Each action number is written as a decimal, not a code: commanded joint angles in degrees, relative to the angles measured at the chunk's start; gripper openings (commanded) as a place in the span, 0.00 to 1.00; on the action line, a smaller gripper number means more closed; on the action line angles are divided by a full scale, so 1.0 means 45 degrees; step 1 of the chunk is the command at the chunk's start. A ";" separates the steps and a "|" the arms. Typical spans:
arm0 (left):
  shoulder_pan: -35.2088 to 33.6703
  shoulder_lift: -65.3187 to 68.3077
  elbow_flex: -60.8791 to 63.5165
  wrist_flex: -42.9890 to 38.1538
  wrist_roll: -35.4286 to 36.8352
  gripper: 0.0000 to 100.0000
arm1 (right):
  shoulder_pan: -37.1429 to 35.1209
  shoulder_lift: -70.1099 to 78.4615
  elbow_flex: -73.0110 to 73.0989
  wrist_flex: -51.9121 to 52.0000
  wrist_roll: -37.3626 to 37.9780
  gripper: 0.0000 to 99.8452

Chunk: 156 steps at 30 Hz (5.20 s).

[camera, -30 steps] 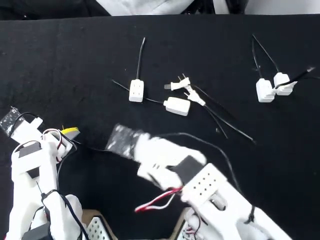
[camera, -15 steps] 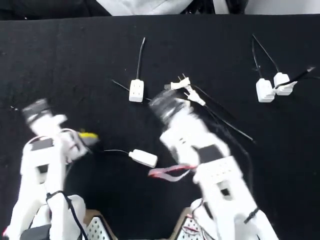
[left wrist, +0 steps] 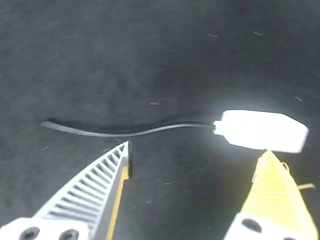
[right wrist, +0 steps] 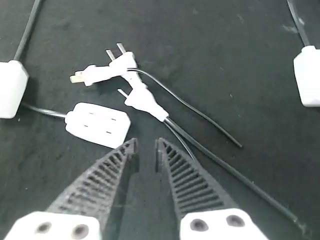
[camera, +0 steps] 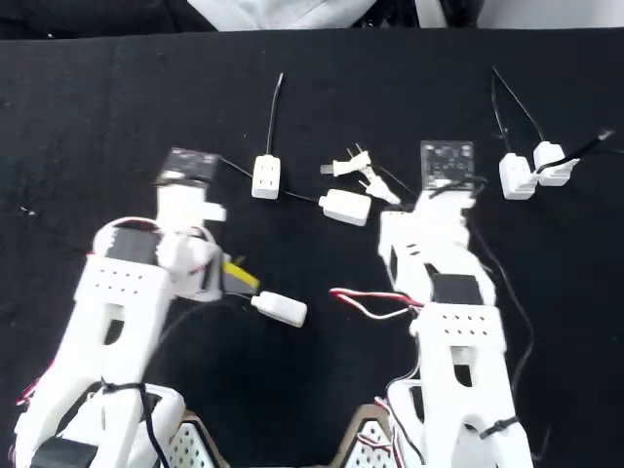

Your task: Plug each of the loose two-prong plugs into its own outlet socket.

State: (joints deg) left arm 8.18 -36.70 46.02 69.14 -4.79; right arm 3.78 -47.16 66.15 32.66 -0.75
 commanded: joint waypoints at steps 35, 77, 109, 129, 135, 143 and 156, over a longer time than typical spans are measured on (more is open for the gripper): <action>0.1768 0.0508 0.0596 -0.0332 0.1133 0.39 | 0.0332 0.0010 -0.0186 -0.0293 -0.0332 0.05; 0.2803 0.5060 -0.0615 -0.2852 -0.1621 0.22 | 0.0352 0.0010 0.0127 -0.0899 -0.0332 0.05; 0.2335 0.7502 -0.3194 -0.1582 0.7482 0.17 | 0.0430 -0.0029 0.0107 -0.0918 -0.0293 0.05; 0.2276 0.7482 -0.1631 -0.3536 0.7482 0.11 | 0.0371 -0.0029 0.0107 -0.0918 -0.0234 0.05; 0.1221 0.7463 -0.1690 -0.3556 0.8147 0.05 | 0.0371 -0.0029 0.0107 -0.0918 -0.0234 0.05; -0.0557 0.6212 -0.1690 -0.3477 0.7619 0.03 | 0.0352 -0.0029 0.0107 -0.0918 -0.0234 0.05; -0.0283 0.2579 -0.1162 0.1719 -0.4943 0.27 | 0.0449 -0.0029 0.0088 -0.0938 -0.0274 0.05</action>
State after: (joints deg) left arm 6.33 -22.81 40.31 70.64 -11.82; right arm 4.40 -47.16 67.30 29.76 -1.89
